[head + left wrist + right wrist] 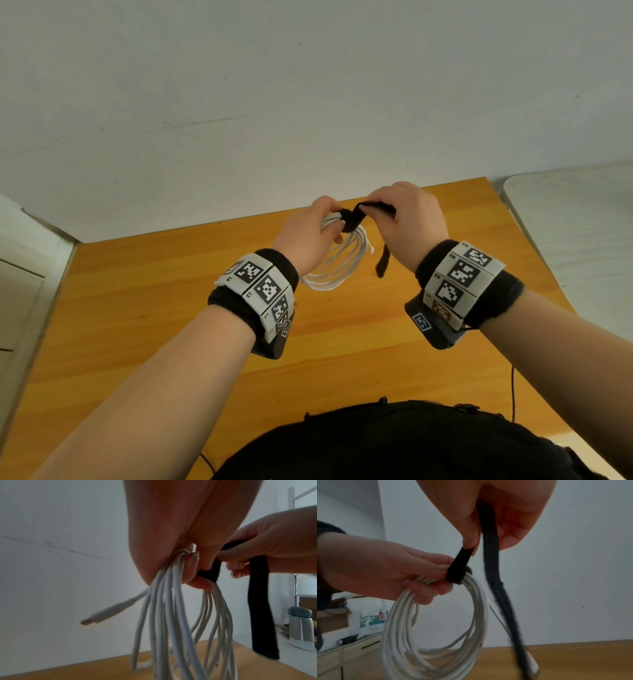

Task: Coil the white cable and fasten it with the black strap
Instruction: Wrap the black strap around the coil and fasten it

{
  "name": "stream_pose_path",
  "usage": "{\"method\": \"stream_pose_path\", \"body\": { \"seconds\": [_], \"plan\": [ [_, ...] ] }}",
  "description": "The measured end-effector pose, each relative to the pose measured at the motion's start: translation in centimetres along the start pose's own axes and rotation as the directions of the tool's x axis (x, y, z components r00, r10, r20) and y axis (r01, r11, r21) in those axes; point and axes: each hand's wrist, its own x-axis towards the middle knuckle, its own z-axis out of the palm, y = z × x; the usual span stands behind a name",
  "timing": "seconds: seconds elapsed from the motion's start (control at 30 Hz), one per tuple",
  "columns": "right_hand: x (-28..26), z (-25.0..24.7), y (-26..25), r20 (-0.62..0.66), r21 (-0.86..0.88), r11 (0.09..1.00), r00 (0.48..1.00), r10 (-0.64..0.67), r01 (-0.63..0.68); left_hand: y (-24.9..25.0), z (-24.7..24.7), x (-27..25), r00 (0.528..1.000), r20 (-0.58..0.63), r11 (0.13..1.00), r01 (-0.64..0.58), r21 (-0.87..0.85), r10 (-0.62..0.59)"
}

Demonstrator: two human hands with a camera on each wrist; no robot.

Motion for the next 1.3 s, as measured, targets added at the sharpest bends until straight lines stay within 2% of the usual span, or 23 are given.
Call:
{"method": "stream_pose_path", "body": {
  "seconds": [0.1, 0.2, 0.5, 0.7, 0.8, 0.97, 1.07, 1.23, 1.3],
  "plan": [
    [0.6, 0.0, 0.6, 0.045, -0.004, 0.998, 0.997, 0.062, -0.062, 0.6, -0.1, -0.3, 0.998, 0.051, 0.999, -0.028, 0.032, 0.027],
    [0.8, 0.0, 0.9, 0.078, 0.022, 0.994, 0.992, 0.102, -0.104, 1.2, -0.2, -0.6, 0.998, 0.068, 1.0, -0.009, -0.005, 0.009],
    [0.8, -0.2, 0.8, 0.212, 0.145, 0.974, 0.967, 0.141, -0.173, 1.5, -0.4, -0.9, 0.997, 0.069, 0.999, -0.029, -0.023, 0.031],
    [1.2, -0.4, 1.6, 0.375, 0.245, 0.914, 0.901, 0.218, -0.323, 1.5, -0.2, -1.2, 0.999, 0.018, 0.997, -0.045, -0.068, 0.046],
    [1.5, -0.9, 2.0, 0.409, 0.243, 0.891, 0.873, 0.265, -0.384, 1.6, -0.1, -1.5, 0.997, 0.016, 0.991, -0.076, -0.111, 0.078],
    [1.8, -0.6, 2.6, 0.393, 0.188, 0.886, 0.859, 0.327, -0.423, 1.7, 0.4, -1.2, 0.99, 0.057, 0.979, -0.115, -0.169, 0.127],
    [1.8, -0.4, 3.0, 0.366, 0.163, 0.888, 0.862, 0.351, -0.43, 1.4, 0.8, -1.0, 0.994, 0.012, 0.977, -0.109, -0.184, 0.113],
    [1.1, -0.4, 2.4, 0.078, 0.217, 0.901, 0.927, 0.368, -0.376, 1.0, 0.3, 0.2, 0.992, -0.126, 0.983, -0.045, -0.176, 0.023],
    [0.5, -0.5, 1.5, 0.036, 0.247, 0.906, 0.938, 0.344, -0.342, 0.8, 0.0, 0.6, 0.986, -0.165, 0.98, -0.036, -0.197, 0.004]
  ]
}}
